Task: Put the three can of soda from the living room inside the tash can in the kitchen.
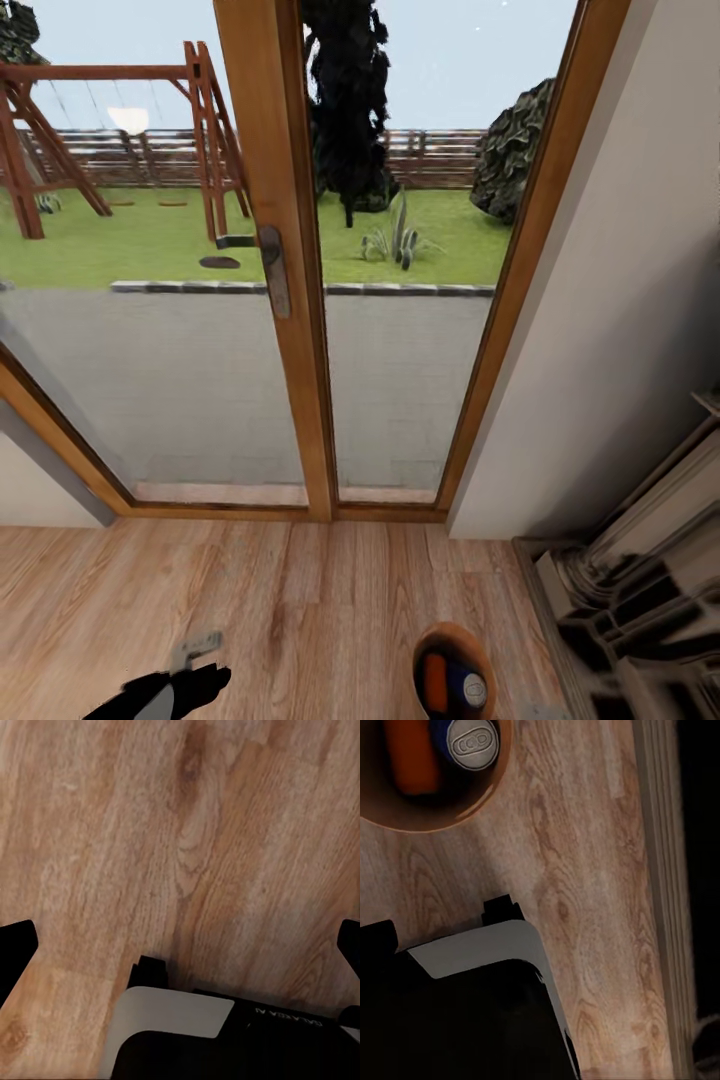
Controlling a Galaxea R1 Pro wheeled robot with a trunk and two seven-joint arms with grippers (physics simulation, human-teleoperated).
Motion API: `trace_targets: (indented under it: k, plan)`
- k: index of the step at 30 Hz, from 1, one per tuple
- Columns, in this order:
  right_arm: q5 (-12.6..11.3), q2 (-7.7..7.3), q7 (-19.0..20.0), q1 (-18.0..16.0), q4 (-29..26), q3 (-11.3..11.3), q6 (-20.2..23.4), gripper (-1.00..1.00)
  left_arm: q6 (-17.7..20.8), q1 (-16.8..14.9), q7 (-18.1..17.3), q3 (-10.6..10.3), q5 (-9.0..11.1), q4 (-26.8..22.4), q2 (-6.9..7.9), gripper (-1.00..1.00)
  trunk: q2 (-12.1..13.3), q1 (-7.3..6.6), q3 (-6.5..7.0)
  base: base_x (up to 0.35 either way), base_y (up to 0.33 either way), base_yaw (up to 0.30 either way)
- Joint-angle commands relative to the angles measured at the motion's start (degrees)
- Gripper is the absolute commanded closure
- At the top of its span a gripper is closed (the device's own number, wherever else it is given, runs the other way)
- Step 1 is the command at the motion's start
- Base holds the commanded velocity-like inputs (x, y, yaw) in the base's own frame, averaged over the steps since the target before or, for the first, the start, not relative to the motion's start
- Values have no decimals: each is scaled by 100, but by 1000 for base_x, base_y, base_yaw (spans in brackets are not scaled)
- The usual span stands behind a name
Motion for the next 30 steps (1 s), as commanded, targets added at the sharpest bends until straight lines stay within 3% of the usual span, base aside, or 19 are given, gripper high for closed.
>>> trace_targets:
  k: [1,16,30]
  plan:
    - [0,0,1,19,0,1,-12,-100,-9,10,-1,-18,1,6,-5,-100,42,-23,19,0,0,0]
    - [28,-26,15,556,-4,1,-66,-100,-147,380,35,-214,29,37,-147,-100,643,-352,288,0,0,0]
    - [43,-29,22,756,-2,1,-67,-100,-167,569,73,-235,39,38,-223,-100,1205,-659,539,0,0,0]
